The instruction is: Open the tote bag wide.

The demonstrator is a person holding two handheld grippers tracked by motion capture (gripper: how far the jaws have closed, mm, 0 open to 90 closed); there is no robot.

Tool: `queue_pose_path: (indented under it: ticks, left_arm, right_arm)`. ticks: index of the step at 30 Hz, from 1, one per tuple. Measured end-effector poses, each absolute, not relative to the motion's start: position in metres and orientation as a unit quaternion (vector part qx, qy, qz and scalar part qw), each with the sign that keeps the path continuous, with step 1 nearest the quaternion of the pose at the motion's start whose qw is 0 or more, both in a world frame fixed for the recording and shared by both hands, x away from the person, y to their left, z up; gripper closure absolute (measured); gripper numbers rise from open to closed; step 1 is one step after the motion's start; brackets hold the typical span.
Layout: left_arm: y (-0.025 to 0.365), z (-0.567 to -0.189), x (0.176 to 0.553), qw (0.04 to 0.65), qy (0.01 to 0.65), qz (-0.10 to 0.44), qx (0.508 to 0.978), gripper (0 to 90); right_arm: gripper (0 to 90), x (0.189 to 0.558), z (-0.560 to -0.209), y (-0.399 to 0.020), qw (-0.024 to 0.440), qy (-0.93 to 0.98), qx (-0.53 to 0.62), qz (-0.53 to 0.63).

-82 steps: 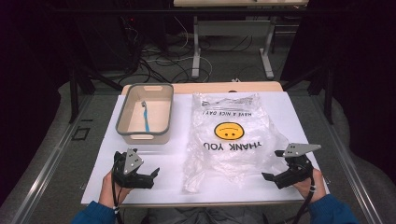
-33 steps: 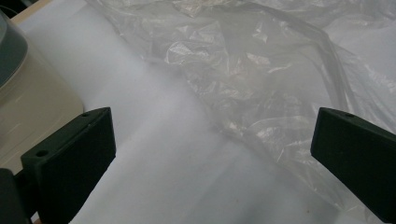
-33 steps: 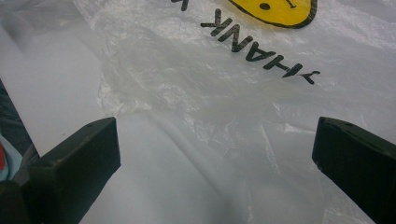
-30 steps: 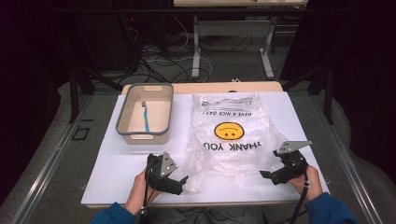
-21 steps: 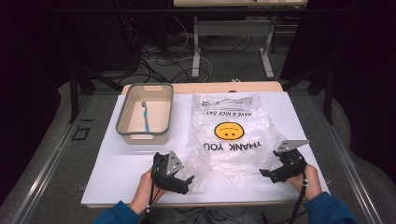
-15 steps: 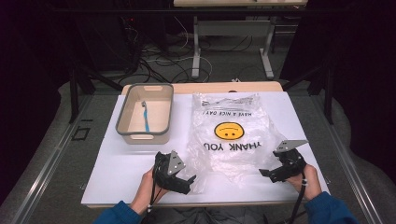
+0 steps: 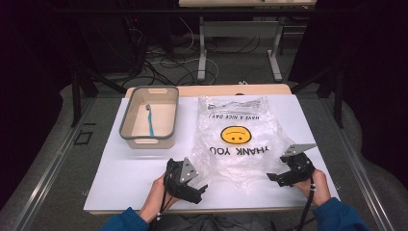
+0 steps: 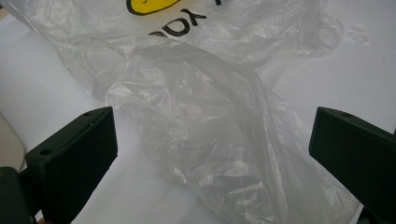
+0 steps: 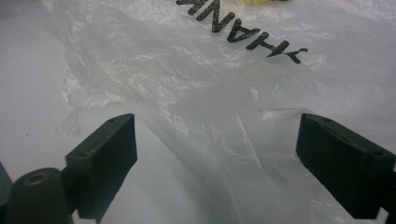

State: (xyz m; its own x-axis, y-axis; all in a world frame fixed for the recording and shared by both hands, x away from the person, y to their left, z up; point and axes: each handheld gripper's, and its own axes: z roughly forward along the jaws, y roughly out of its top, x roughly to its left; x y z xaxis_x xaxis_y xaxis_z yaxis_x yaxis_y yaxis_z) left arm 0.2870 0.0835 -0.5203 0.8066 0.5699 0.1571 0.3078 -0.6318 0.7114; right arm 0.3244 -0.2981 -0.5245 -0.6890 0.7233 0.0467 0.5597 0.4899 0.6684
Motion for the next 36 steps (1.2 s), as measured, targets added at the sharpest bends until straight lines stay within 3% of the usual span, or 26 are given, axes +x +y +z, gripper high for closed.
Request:
queue_pose_path:
  ticks: [6, 10, 12, 18, 26, 36]
  left_arm:
    - [0.078, -0.528, 0.293, 0.341, 0.257, 0.175, 0.887, 8.2]
    - [0.078, -0.529, 0.295, 0.336, 0.255, 0.165, 0.891, 21.8]
    - [0.078, -0.53, 0.295, 0.338, 0.255, 0.161, 0.891, 32.9]
    - [0.079, -0.531, 0.294, 0.343, 0.253, 0.154, 0.891, 50.7]
    - [0.081, -0.534, 0.296, 0.344, 0.248, 0.149, 0.893, 64.5]
    - [0.083, -0.539, 0.298, 0.347, 0.256, 0.155, 0.889, 76.6]
  right_arm:
    - [17.0, 0.326, -0.528, -0.295, 0.117, 0.859, 0.377, 0.325]
    - [22.7, 0.326, -0.529, -0.294, 0.124, 0.859, 0.379, 0.32]
    - [25.6, 0.326, -0.53, -0.294, 0.119, 0.86, 0.383, 0.317]
    - [34.3, 0.326, -0.532, -0.292, 0.119, 0.864, 0.379, 0.308]
    - [45.3, 0.326, -0.534, -0.29, 0.115, 0.868, 0.379, 0.299]
    - [70.2, 0.325, -0.535, -0.289, 0.115, 0.87, 0.38, 0.293]
